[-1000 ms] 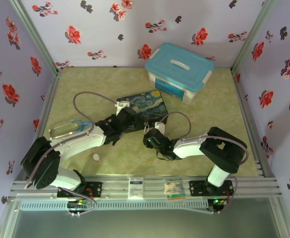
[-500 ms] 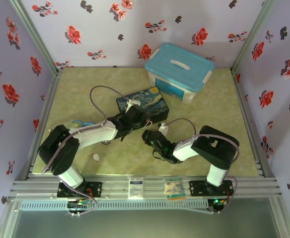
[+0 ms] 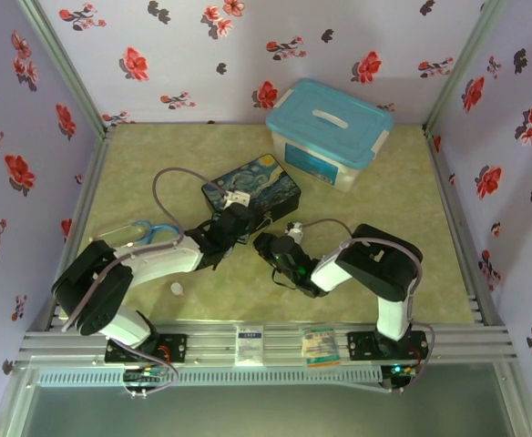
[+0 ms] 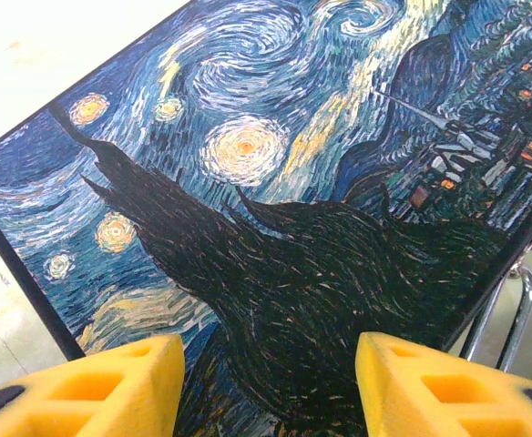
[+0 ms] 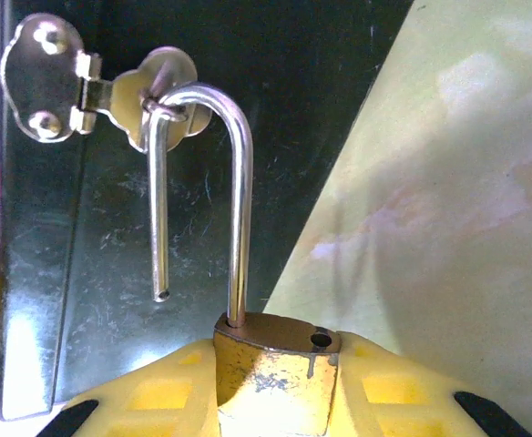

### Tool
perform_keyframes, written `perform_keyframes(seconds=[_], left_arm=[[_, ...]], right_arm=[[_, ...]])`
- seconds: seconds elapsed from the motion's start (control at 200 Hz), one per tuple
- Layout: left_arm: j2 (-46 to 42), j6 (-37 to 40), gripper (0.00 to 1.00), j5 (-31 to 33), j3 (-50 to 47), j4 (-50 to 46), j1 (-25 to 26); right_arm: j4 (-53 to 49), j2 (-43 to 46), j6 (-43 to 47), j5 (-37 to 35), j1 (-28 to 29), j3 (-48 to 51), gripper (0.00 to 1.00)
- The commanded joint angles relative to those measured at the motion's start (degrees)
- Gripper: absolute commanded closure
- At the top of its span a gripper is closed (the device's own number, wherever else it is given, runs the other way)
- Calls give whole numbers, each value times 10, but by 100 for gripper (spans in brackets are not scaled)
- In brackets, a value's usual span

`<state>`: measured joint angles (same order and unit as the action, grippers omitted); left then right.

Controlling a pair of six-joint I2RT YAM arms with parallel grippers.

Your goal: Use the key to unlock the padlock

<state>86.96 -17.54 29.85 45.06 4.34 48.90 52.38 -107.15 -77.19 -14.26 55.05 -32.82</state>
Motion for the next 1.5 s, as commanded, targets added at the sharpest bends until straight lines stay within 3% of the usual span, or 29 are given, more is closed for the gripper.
perform_keyframes(seconds=[0.0,0.33,0.53,0.705,0.895,1.07,1.16,1.345,1.41,1.495], left_arm=[[11,33,46,-23,-34,-96,7],[11,35,47,-19,-43,-94,8],[1,37,47,-14,-46,-102,8],[-10,37,48,-9,-52,-107,8],[-10,34,49,-4,-60,-106,8],[-11,33,50,3,-57,-110,8],[-10,29,50,4,-53,-116,8],[-16,16,48,-3,-34,-124,8],[-23,10,46,-11,-28,-120,8],[-37,4,43,-24,-17,-114,8]], right_arm=[[-12,0,-5,17,-31,14,73],[45,25,-18,32,-54,29,73],[171,-30,-71,43,-76,38,73],[160,-25,-53,49,-82,28,75],[44,61,7,29,-83,19,75],[-12,60,4,51,-99,11,75],[-25,70,42,42,-99,26,71],[-248,113,261,75,-81,-37,51],[-376,127,338,23,-53,-79,46],[-446,117,401,7,-44,-106,41]])
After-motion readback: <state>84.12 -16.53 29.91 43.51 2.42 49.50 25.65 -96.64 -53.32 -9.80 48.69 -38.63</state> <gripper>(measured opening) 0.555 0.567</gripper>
